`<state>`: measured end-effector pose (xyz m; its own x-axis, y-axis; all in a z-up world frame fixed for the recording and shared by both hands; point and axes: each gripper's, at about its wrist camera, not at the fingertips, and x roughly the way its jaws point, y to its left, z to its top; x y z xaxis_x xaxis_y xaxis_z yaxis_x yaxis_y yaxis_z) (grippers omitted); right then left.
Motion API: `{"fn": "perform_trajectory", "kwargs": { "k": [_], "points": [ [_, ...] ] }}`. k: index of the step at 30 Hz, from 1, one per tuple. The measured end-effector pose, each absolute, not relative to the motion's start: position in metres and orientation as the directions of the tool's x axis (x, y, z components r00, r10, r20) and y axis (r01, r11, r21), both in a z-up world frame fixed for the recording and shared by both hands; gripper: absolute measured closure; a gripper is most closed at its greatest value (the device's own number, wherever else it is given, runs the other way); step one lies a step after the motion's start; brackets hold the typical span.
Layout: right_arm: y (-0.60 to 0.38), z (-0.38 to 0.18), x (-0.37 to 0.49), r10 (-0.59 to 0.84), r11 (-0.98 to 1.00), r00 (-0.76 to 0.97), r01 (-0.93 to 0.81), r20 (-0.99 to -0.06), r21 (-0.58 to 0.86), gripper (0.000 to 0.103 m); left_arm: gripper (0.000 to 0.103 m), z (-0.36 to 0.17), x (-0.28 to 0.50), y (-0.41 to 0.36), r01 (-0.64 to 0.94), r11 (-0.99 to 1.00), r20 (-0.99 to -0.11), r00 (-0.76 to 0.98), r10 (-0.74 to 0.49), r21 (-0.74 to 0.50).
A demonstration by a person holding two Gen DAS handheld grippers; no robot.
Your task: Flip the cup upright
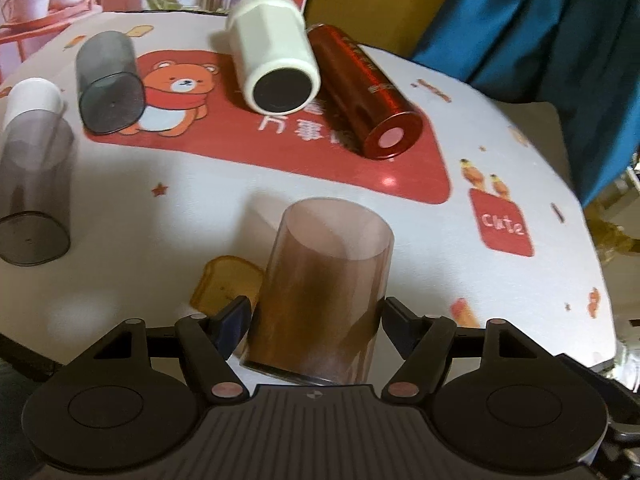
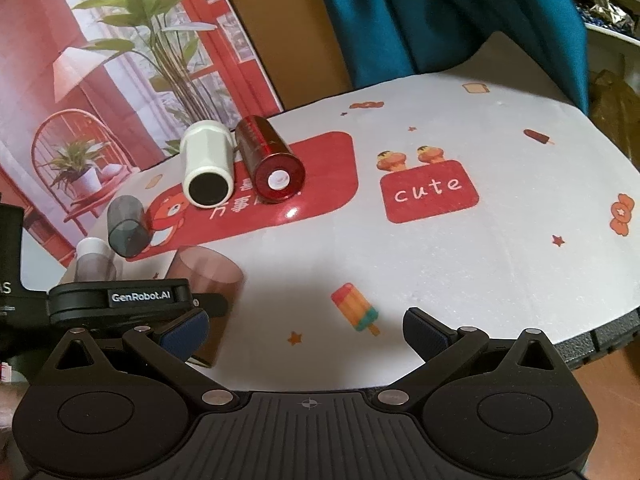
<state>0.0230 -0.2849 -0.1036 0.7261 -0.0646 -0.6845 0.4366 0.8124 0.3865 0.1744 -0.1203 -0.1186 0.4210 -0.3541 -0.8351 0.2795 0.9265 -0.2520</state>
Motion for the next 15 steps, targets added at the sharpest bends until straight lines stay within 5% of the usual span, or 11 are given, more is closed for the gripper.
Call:
{"fn": "perform_trajectory", "kwargs": {
  "k": [15],
  "points": [
    [-0.276, -0.104, 0.032, -0.056, 0.826, 0.697, 0.435, -0.714, 0.36, 0.0, 0.023, -0.104, 0.17, -0.108, 0.266, 0.927, -0.795, 0.483, -0.366, -0.265]
  ]
}}
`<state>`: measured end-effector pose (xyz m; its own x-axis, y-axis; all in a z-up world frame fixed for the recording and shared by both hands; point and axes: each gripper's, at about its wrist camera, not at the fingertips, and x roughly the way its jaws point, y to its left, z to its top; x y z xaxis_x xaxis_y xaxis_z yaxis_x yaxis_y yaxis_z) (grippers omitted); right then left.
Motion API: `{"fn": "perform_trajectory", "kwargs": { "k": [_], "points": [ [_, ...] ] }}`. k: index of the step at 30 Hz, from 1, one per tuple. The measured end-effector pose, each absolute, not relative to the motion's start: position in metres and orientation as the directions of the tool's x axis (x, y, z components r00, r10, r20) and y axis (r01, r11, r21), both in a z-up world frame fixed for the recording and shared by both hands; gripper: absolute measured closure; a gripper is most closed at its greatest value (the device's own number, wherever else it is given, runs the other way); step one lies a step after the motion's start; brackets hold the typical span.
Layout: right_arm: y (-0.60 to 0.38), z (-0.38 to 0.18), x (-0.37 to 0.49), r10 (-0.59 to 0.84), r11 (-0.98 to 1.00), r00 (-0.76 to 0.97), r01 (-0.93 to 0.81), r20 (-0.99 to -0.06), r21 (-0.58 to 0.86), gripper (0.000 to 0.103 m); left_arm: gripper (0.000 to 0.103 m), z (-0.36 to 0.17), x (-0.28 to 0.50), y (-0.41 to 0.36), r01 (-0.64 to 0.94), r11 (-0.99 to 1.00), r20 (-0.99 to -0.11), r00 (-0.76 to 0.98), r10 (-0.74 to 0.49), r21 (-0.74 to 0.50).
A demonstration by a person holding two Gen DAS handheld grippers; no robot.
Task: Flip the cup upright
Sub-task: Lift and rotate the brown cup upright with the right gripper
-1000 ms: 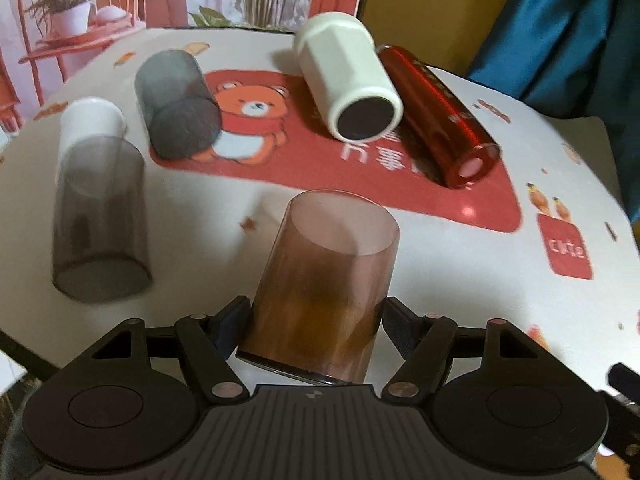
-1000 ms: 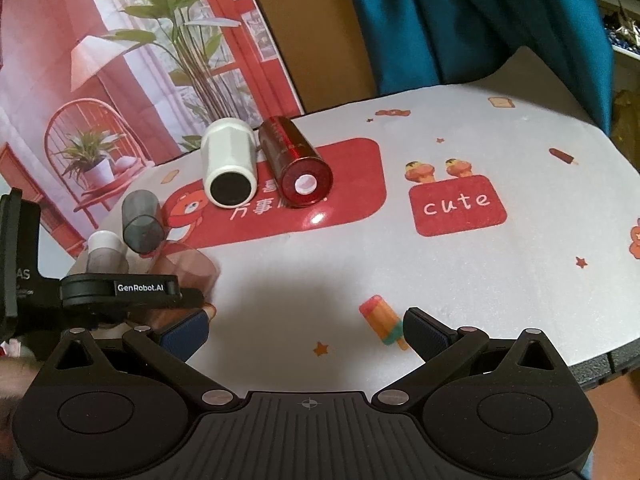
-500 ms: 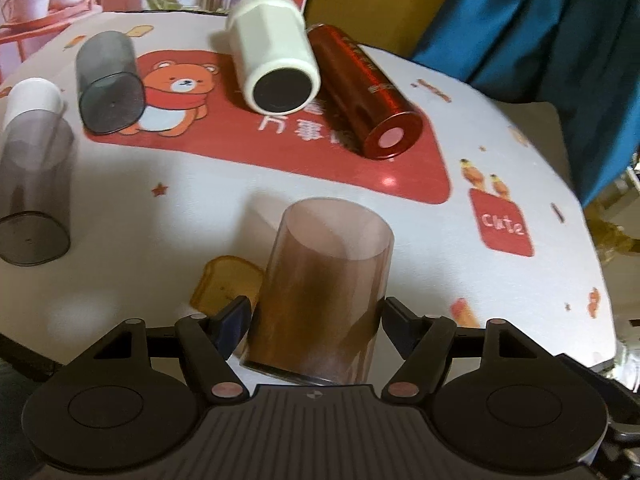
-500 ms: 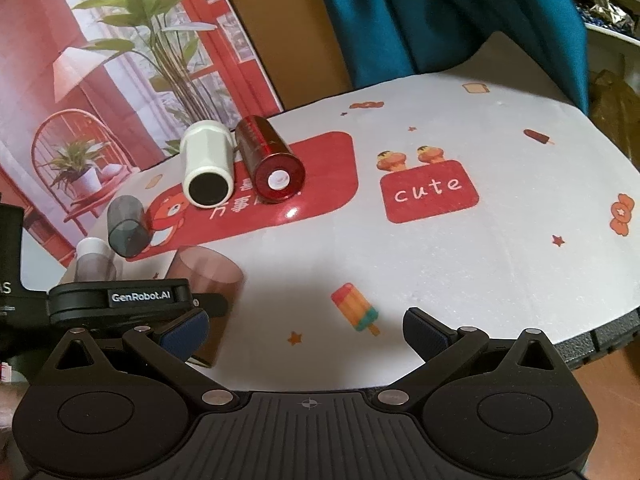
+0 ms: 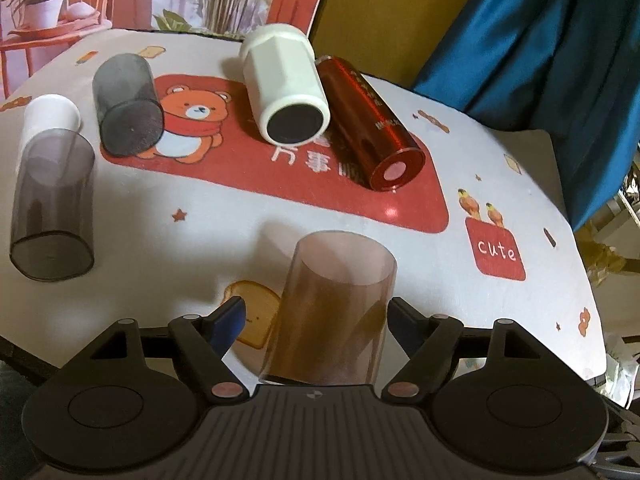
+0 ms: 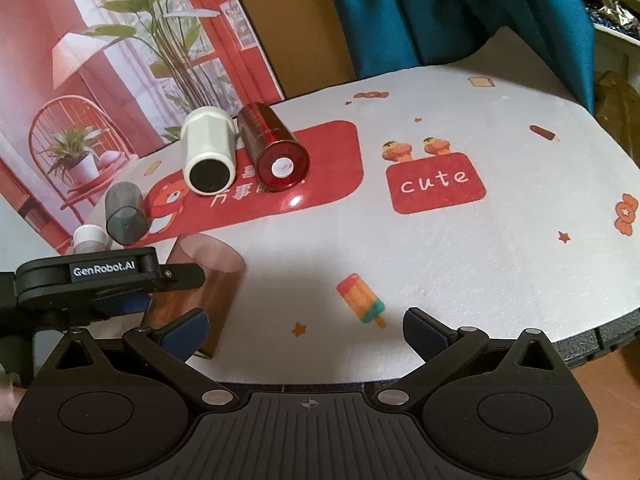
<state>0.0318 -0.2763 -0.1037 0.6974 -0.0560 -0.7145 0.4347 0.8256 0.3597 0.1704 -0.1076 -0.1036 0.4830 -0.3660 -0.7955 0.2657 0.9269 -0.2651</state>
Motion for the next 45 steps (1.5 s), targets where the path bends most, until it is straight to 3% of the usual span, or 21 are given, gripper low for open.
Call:
{"fn": "perform_trajectory", "kwargs": {
  "k": [8, 17, 27, 33, 45],
  "points": [
    [-0.271, -0.102, 0.036, -0.078, 0.837, 0.677, 0.444, -0.732, 0.32, 0.0, 0.016, -0.082, 0.164, -0.087, 0.276, 0.929, -0.753, 0.547, -0.364, -0.248],
    [-0.257, -0.098, 0.054, -0.054, 0.869, 0.666, 0.399, -0.744, 0.294, 0.0, 0.013, -0.072, 0.152, -0.054, 0.267, 0.953, -0.743, 0.607, -0.282, -0.144],
    [-0.234, -0.093, 0.089, -0.028, 0.921, 0.637, 0.316, -0.771, 0.229, 0.0, 0.011, -0.068, 0.138, 0.007, 0.111, 0.987, -0.717, 0.677, -0.164, -0.12],
    [-0.234, -0.091, 0.119, 0.006, 0.92, 0.637, 0.299, -0.771, 0.255, 0.0, 0.006, -0.062, 0.126, 0.032, 0.002, 0.992, -0.666, 0.741, -0.087, -0.127],
    [-0.241, -0.128, 0.18, 0.136, 0.842, 0.543, 0.378, -0.829, 0.386, 0.008, 0.002, -0.072, 0.126, 0.03, -0.014, 0.994, -0.685, 0.726, -0.063, -0.107]
  ]
}}
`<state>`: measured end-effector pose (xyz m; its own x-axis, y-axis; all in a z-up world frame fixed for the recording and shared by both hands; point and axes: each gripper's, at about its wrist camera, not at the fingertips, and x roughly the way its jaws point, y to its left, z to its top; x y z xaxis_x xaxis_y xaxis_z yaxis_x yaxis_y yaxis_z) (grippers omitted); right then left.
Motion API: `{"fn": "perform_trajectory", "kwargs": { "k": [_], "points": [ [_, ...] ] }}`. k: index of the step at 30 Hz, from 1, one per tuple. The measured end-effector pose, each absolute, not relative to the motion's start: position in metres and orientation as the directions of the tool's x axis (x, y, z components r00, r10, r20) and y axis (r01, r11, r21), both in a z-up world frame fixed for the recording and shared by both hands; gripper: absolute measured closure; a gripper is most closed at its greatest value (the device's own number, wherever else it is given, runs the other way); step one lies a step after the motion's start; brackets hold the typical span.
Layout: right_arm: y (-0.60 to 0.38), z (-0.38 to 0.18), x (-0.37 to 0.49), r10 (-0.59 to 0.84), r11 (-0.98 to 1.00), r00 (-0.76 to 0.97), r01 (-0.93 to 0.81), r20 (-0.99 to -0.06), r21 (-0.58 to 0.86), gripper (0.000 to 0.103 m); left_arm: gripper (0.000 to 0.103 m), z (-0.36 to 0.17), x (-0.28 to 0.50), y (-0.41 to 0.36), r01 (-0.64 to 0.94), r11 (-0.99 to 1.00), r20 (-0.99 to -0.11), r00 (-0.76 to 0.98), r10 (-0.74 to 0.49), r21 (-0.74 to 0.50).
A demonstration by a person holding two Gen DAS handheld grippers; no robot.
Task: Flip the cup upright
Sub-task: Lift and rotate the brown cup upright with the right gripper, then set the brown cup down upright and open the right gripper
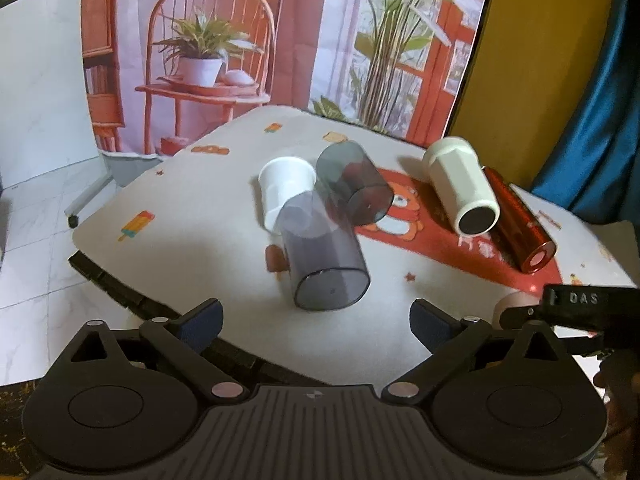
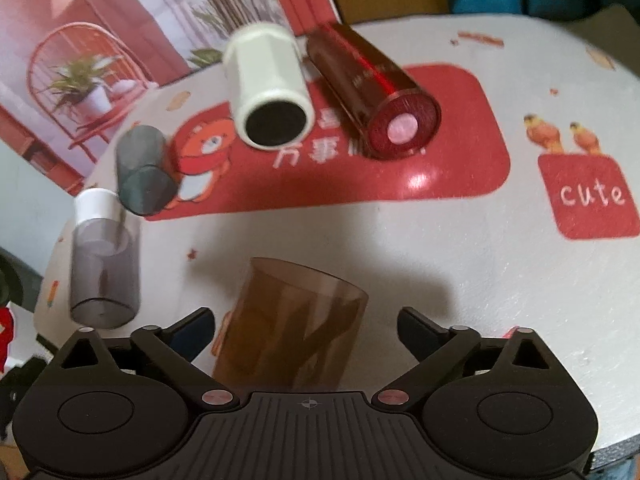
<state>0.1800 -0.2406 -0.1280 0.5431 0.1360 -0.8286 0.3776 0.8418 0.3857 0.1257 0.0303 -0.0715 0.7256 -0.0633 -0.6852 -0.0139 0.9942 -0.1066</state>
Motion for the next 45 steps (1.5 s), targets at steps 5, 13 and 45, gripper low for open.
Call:
{"fn": "perform_trajectory", "kwargs": {
  "k": [5, 13, 45],
  "points": [
    [-0.244, -0.132, 0.185, 0.149, 0.817, 0.555, 0.397, -0.818, 0.418, 0.031, 0.0, -0.073, 0.123, 0.034, -0.013, 0.995, -0.69, 0.721, -0.062, -0.103],
    [-0.247, -0.117, 0.159, 0.133, 0.84, 0.617, 0.345, -0.776, 0.419, 0.032, 0.0, -0.076, 0.125, 0.034, -0.02, 0.993, -0.703, 0.708, -0.069, -0.118],
    [-0.246, -0.112, 0.137, -0.196, 0.967, 0.768, 0.254, -0.61, 0.01, 0.037, 0.0, -0.078, 0.122, 0.023, -0.003, 0.994, -0.713, 0.697, -0.077, -0.109]
  ]
}}
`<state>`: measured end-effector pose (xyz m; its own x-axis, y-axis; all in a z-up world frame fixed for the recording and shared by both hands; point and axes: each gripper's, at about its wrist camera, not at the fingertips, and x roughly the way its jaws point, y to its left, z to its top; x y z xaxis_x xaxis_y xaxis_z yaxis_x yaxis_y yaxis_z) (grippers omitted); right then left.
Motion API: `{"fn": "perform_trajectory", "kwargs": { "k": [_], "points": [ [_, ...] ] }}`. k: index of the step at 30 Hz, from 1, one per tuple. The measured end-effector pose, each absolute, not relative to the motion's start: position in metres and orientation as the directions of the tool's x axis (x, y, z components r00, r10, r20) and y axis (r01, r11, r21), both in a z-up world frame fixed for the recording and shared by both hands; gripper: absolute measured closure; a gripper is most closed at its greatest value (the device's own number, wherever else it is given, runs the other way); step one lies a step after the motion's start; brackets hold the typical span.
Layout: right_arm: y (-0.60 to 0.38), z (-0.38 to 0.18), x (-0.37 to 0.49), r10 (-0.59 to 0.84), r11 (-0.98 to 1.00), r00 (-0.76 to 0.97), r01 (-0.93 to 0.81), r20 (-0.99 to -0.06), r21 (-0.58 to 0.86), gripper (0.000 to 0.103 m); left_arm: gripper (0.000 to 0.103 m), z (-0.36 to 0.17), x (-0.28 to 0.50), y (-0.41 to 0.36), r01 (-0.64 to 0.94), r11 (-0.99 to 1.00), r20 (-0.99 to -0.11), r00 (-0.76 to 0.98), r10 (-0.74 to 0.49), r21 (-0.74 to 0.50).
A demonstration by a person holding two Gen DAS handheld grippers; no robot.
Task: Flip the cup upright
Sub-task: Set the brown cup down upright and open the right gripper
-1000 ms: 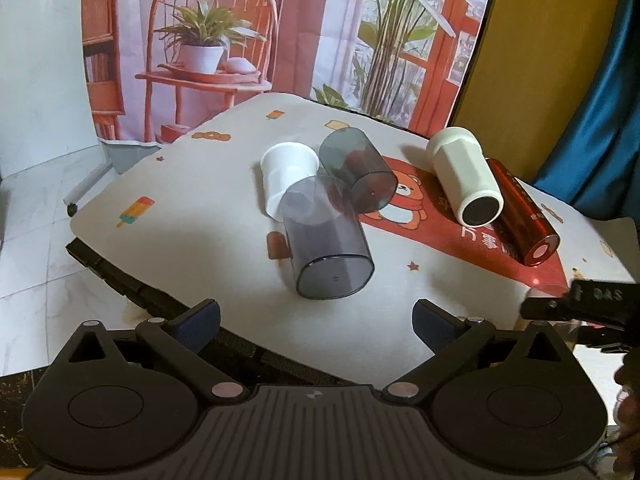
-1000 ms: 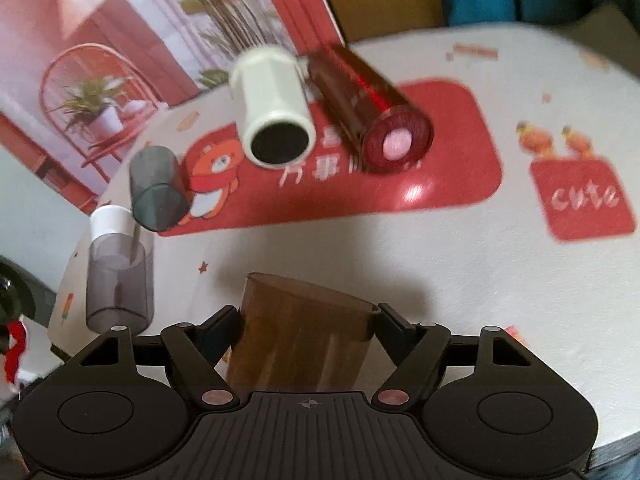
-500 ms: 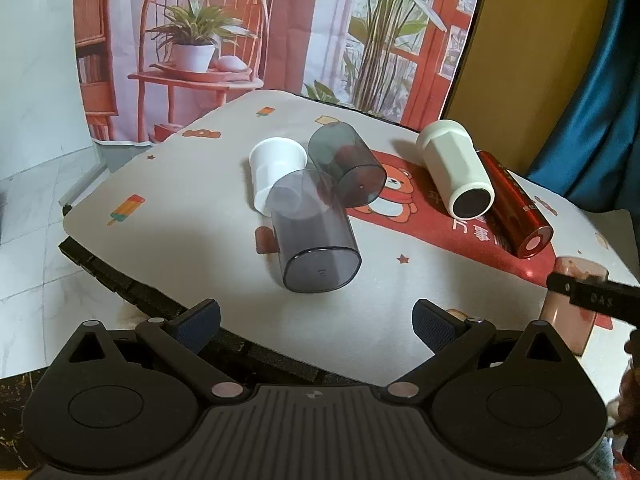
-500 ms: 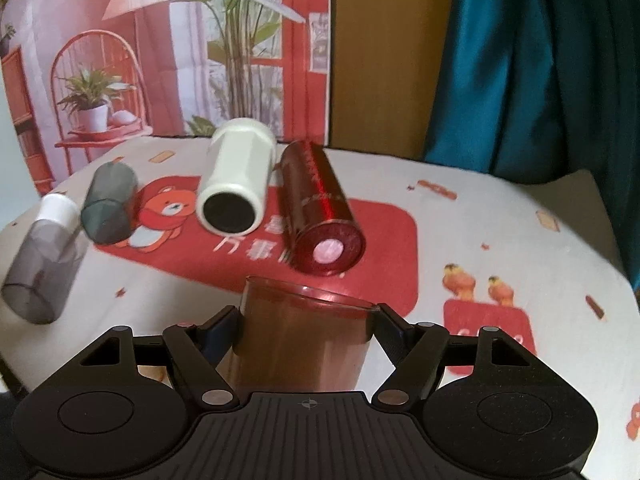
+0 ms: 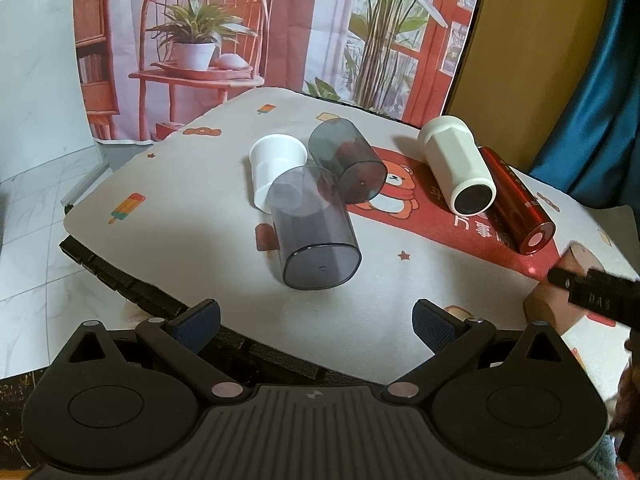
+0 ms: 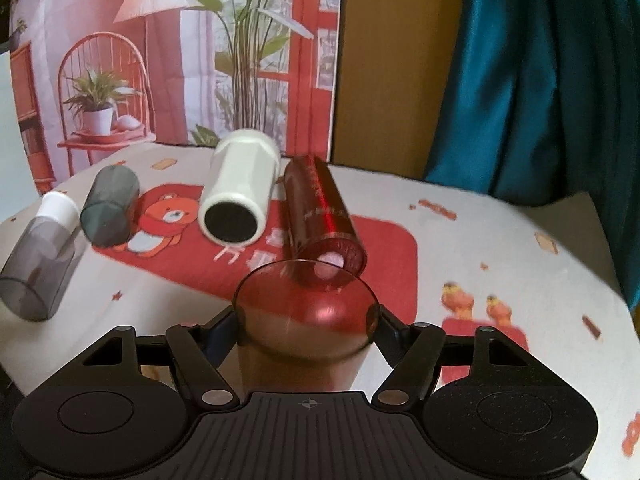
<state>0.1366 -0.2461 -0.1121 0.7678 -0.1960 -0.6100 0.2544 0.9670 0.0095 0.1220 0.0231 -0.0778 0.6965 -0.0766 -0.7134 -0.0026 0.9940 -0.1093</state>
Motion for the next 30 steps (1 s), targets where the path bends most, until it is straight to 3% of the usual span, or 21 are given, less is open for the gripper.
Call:
{"fn": "perform_trajectory", "kwargs": {
  "k": [7, 9, 14, 19, 30],
  "points": [
    [-0.248, -0.113, 0.125, -0.175, 0.96, 0.741, 0.275, -0.648, 0.056, 0.033, 0.0, -0.078, 0.121, 0.021, 0.003, 0.994, -0.718, 0.692, -0.081, -0.109],
    [-0.25, -0.108, 0.121, -0.175, 0.952, 0.733, 0.296, -0.657, 0.077, 0.016, 0.0, -0.076, 0.119, 0.02, 0.009, 0.994, -0.714, 0.695, -0.082, -0.106],
    [-0.251, -0.092, 0.105, -0.156, 0.943, 0.715, 0.313, -0.681, 0.111, 0.0, 0.0, -0.069, 0.115, 0.017, 0.02, 0.996, -0.705, 0.705, -0.078, -0.09],
    [-0.244, -0.071, 0.081, -0.139, 0.949, 0.703, 0.296, -0.697, 0.109, 0.0, 0.0, -0.053, 0.108, 0.013, 0.035, 0.997, -0.687, 0.724, -0.071, -0.067],
    [-0.229, -0.011, 0.018, -0.09, 0.957, 0.765, 0.244, -0.637, 0.159, 0.0, 0.0, -0.01, 0.066, 0.006, 0.093, 0.996, -0.639, 0.765, -0.079, -0.012]
  ]
}}
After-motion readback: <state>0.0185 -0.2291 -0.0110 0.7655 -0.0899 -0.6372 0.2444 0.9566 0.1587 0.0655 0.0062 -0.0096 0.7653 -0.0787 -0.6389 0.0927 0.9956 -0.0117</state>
